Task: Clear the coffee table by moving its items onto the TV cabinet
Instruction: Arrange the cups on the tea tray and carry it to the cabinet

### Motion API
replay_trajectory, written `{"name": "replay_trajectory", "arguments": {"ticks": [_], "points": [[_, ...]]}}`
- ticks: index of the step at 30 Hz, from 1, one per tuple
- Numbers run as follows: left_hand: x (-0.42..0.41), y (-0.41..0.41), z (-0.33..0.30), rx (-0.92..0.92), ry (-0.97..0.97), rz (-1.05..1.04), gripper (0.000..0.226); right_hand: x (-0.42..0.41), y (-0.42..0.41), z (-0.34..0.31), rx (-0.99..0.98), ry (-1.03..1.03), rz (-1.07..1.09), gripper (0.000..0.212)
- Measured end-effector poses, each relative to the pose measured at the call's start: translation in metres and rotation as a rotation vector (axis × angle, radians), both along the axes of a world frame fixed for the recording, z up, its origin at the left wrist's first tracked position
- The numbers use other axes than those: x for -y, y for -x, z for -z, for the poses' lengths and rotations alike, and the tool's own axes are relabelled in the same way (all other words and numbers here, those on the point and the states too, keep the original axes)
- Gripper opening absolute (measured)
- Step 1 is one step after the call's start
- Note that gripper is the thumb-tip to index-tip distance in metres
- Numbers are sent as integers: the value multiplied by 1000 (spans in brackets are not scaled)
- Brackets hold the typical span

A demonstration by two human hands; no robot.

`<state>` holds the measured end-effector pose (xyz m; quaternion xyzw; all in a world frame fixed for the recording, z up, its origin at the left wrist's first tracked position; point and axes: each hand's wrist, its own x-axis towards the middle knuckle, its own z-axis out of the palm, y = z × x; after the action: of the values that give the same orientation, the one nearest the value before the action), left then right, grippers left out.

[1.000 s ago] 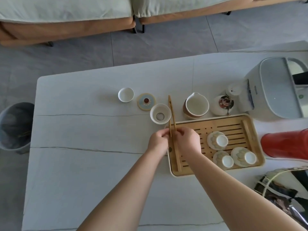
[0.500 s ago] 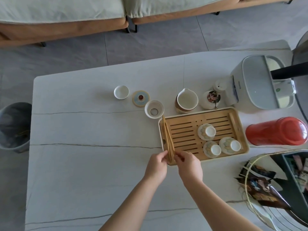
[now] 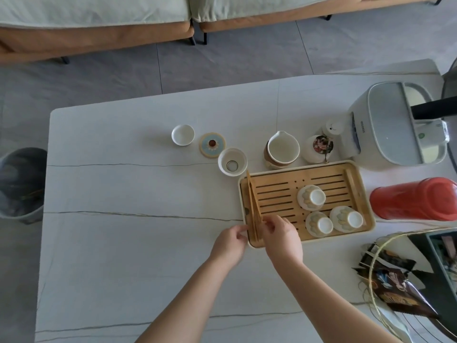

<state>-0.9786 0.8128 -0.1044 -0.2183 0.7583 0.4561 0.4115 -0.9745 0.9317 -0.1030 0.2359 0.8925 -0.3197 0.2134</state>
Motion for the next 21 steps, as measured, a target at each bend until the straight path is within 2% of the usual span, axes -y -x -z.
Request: {"name": "replay_trajectory", "arguments": {"ticks": [3, 8, 13, 17, 21], "points": [[12, 19, 2, -28, 62, -89, 42, 5, 24, -6, -104, -26, -94, 30], [25, 76, -2, -130, 32, -284, 45, 18, 78, -7, -201, 15, -246, 44], [25, 118, -6, -151, -108, -450, 44, 28, 116, 2, -144, 30, -273, 59], [25, 127, -7, -108, -191, -539, 39, 33, 126, 7, -123, 54, -264, 47], [28, 127, -15, -149, -221, -628, 42, 35, 127, 2, -211, 89, -292, 49]]}}
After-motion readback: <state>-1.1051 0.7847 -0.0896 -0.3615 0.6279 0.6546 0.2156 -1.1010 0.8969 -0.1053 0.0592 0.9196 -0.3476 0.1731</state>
